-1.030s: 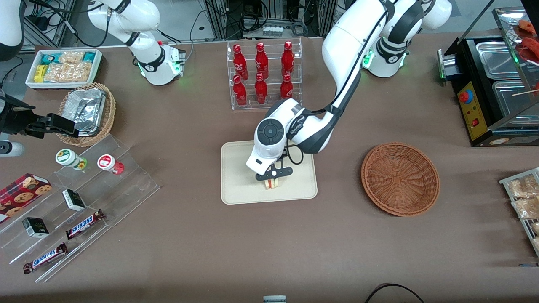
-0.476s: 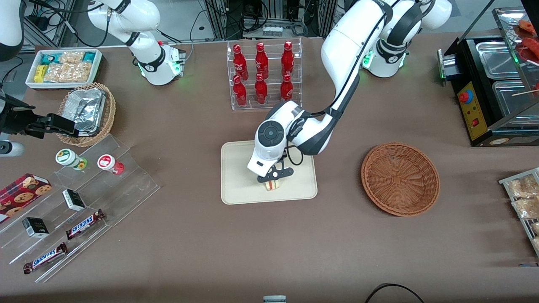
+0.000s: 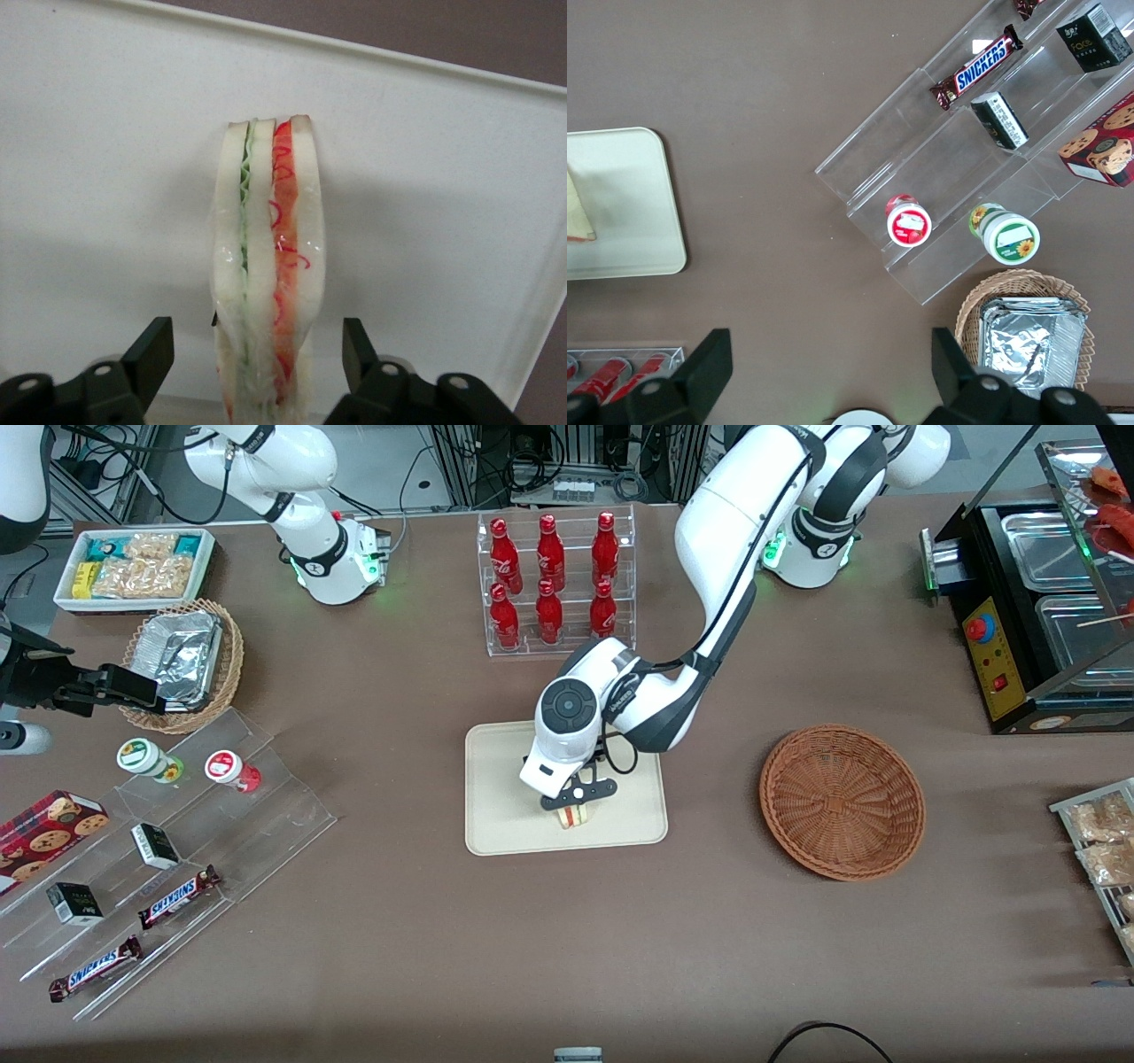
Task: Place sandwich from basket to tray
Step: 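Lower the sandwich onto the tray and open the left gripper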
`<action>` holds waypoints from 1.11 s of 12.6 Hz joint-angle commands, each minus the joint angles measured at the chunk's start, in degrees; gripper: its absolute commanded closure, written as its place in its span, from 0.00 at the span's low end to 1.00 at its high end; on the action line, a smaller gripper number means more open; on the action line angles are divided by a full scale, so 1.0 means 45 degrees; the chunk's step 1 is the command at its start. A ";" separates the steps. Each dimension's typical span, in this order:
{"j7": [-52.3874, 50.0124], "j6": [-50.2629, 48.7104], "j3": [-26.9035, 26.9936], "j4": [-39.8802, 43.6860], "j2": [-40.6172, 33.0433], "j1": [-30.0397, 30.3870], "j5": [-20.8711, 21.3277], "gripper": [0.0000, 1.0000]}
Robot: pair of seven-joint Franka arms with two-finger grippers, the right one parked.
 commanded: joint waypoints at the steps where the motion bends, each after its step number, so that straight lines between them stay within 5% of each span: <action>1: -0.0124 -0.0650 0.0108 0.0238 -0.0465 -0.0180 0.0203 0.00; 7: -0.0026 -0.2624 0.0127 0.1878 -0.1053 -0.0082 0.0183 0.00; 10: 0.3206 -0.3599 0.0225 0.1900 -0.1559 0.0403 0.0203 0.00; 14: 0.4285 -0.4090 0.0381 0.0792 -0.2610 0.1419 0.1022 0.00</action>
